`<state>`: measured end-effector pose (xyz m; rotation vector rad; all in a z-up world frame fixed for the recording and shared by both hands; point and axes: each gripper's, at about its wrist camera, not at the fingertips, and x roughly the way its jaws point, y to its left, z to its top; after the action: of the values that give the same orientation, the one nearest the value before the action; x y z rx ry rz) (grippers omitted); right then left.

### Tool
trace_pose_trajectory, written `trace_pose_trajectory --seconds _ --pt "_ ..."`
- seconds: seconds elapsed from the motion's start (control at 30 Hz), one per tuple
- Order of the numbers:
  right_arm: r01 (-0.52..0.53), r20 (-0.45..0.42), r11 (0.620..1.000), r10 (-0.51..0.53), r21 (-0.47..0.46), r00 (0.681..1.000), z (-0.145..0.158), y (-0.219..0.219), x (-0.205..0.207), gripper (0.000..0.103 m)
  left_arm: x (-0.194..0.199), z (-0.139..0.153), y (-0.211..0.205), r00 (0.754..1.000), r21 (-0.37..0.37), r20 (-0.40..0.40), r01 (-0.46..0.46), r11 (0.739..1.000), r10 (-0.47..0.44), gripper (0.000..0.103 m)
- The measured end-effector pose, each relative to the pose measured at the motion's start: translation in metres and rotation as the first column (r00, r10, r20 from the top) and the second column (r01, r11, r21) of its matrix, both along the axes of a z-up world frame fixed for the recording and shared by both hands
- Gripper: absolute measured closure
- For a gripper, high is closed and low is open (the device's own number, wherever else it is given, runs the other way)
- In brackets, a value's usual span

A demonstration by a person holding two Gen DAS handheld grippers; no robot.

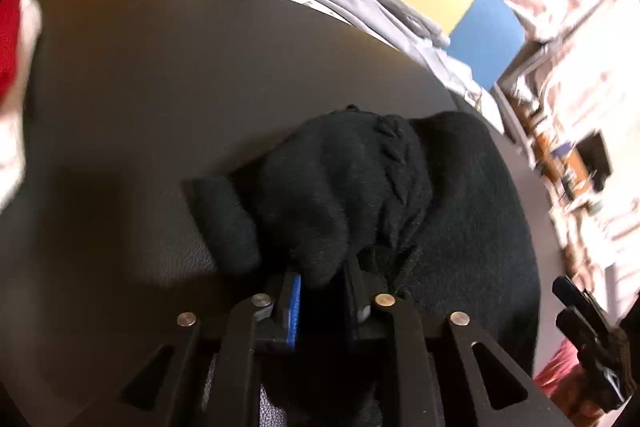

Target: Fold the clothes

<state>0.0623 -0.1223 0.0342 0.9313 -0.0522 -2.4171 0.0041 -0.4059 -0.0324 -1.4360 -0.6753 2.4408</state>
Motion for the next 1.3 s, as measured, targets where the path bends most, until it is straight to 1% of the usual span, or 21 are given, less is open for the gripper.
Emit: trace_pose_trajectory --seconds 0.03,0.1,0.13,0.17,0.23,0.3,0.4,0.47,0.53,0.57,0.67,0.73,0.77,0.87,0.93,1.07,1.1,1.13,1.2,1.23,1.3 --pt "0.011 0.001 1.000 -0.011 -0.014 1.000 0.002 0.000 -0.007 0.062 0.002 -0.004 -0.007 1.000 0.047 0.002 -0.015 0.999 0.015 0.082" --pt "0.055 0.042 0.998 -0.054 -0.025 0.998 -0.004 0.000 -0.023 0.064 0.006 -0.012 -0.019 0.999 0.125 0.005 -0.038 0.991 0.038 0.082" --pt "0.071 0.066 0.997 -0.069 -0.032 0.995 -0.008 0.000 -0.030 0.067 0.007 -0.014 -0.023 0.999 0.146 0.006 -0.043 0.988 0.043 0.082" --pt "0.053 0.088 0.997 -0.048 -0.048 0.995 -0.013 -0.006 -0.038 0.072 0.008 -0.017 -0.027 0.999 0.167 0.007 -0.048 0.985 0.048 0.082" --pt "0.014 0.128 0.997 -0.004 -0.074 0.992 -0.025 -0.018 -0.052 0.074 0.011 -0.017 -0.030 0.999 0.170 0.003 -0.050 0.984 0.051 0.082" --pt "-0.087 0.119 0.994 0.079 0.061 0.990 -0.036 -0.048 -0.054 0.073 0.013 -0.014 -0.027 0.999 0.153 -0.006 -0.047 0.987 0.049 0.081" --pt "-0.181 0.021 0.946 0.182 0.268 0.983 -0.044 -0.089 -0.036 0.071 0.016 -0.001 -0.022 0.996 0.104 -0.002 -0.085 0.991 0.086 0.078" --pt "-0.185 0.008 0.940 0.191 0.288 0.982 -0.044 -0.095 -0.031 0.070 0.026 0.011 -0.036 0.982 0.110 -0.005 -0.189 0.976 0.191 0.077" --pt "-0.179 -0.009 0.942 0.189 0.286 0.982 -0.044 -0.094 -0.027 0.069 0.044 0.032 -0.056 0.952 0.126 -0.063 -0.291 0.949 0.300 0.076" --pt "-0.176 -0.017 0.942 0.188 0.284 0.982 -0.044 -0.094 -0.025 0.069 0.049 0.043 -0.056 0.949 0.109 -0.092 -0.292 0.950 0.302 0.075" --pt "-0.167 -0.036 0.942 0.185 0.290 0.982 -0.043 -0.092 -0.021 0.069 0.054 0.067 -0.031 0.966 0.012 -0.167 -0.197 0.980 0.196 0.070" --pt "-0.151 -0.046 0.952 0.169 0.264 0.984 -0.041 -0.088 -0.022 0.068 0.052 0.070 -0.001 0.977 -0.077 -0.195 -0.103 0.992 0.087 0.064" --pt "-0.139 -0.045 0.961 0.154 0.237 0.987 -0.041 -0.083 -0.023 0.068 0.053 0.068 0.005 0.978 -0.108 -0.194 -0.099 0.989 0.077 0.064" --pt "-0.109 -0.036 0.973 0.119 0.205 0.992 -0.040 -0.072 -0.025 0.068 0.058 0.055 0.004 0.975 -0.160 -0.185 -0.157 0.975 0.127 0.065" --pt "-0.102 -0.027 0.977 0.109 0.188 0.994 -0.040 -0.067 -0.027 0.069 0.062 0.047 0.004 0.971 -0.195 -0.180 -0.194 0.961 0.160 0.063" --pt "-0.069 0.022 0.995 0.068 0.073 0.997 -0.032 -0.056 -0.040 0.070 0.069 0.029 0.004 0.958 -0.264 -0.174 -0.267 0.927 0.226 0.061" --pt "-0.063 0.028 0.997 0.062 0.036 0.998 -0.026 -0.053 -0.045 0.069 0.071 0.025 0.004 0.954 -0.281 -0.174 -0.284 0.917 0.242 0.054" --pt "-0.057 0.034 0.998 0.057 -0.001 0.998 -0.019 -0.051 -0.051 0.069 0.073 0.021 0.004 0.950 -0.298 -0.173 -0.301 0.906 0.259 0.050" --pt "-0.047 0.045 0.997 0.050 -0.064 0.998 -0.008 -0.047 -0.063 0.069 0.076 0.012 0.004 0.941 -0.332 -0.174 -0.334 0.882 0.291 0.049" --pt "-0.066 0.048 0.998 0.067 -0.024 0.997 -0.005 -0.054 -0.074 0.069 0.078 0.008 0.003 0.936 -0.348 -0.174 -0.350 0.869 0.307 0.042" --pt "-0.105 0.056 0.993 0.102 0.056 0.993 -0.002 -0.069 -0.097 0.069 0.082 0.003 -0.001 0.931 -0.362 -0.177 -0.364 0.858 0.320 0.034"
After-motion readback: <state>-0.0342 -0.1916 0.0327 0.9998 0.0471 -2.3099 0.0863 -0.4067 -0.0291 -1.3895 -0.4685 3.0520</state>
